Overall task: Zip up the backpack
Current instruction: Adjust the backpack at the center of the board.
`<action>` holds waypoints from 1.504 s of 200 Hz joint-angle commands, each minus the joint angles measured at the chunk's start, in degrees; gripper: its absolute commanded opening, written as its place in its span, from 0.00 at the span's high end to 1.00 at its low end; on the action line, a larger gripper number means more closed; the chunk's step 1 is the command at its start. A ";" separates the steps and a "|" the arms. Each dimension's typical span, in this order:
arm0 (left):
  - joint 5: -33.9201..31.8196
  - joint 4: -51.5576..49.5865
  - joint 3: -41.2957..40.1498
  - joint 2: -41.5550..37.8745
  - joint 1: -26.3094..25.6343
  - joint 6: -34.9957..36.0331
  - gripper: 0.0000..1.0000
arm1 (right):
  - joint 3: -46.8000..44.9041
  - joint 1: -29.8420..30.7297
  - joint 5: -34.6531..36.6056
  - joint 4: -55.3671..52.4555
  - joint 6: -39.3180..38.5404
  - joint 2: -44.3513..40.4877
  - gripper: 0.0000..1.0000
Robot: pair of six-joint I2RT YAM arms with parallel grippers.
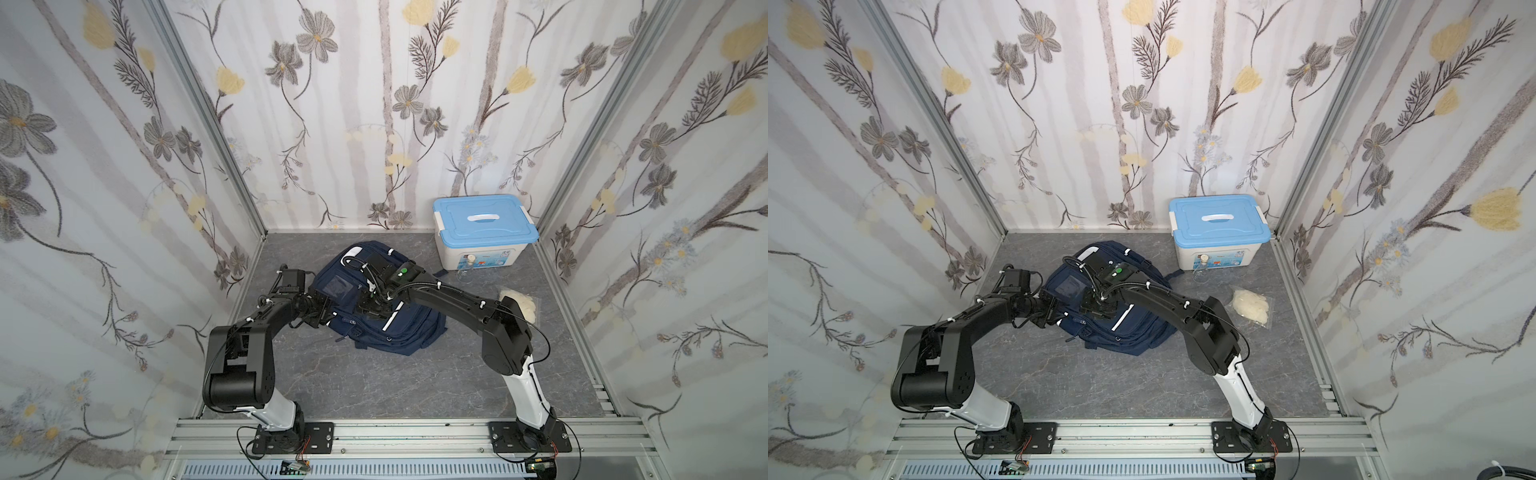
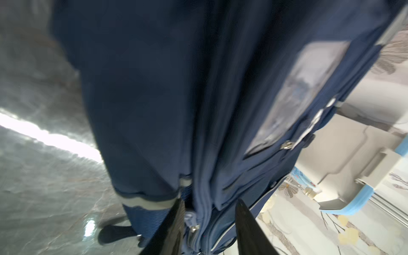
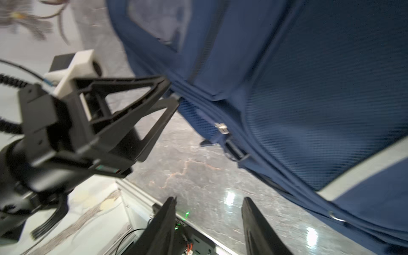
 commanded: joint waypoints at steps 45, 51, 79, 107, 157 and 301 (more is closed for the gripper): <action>0.61 10.81 -2.80 1.14 -0.49 -3.59 0.69 | -4.29 -0.77 5.57 -3.50 -4.89 -4.60 0.50; 0.89 11.33 -2.80 1.87 -0.66 -3.70 0.69 | -4.76 -0.67 5.86 -3.50 -5.03 -4.99 0.50; 0.87 12.45 -3.42 2.98 -1.53 -4.77 0.71 | -7.11 -0.98 7.06 -3.50 -4.75 -6.45 0.50; -1.72 12.04 -4.27 1.89 -2.93 -4.35 0.73 | -8.76 -1.25 7.48 -3.41 -4.63 -7.26 0.49; -0.92 14.02 -7.89 -0.48 -6.21 -7.91 0.73 | -9.72 -1.85 7.38 -3.40 -4.73 -7.87 0.49; -2.50 9.62 -7.20 -1.90 -11.06 -2.88 0.71 | -13.35 2.29 4.13 -5.04 -6.85 -11.46 0.49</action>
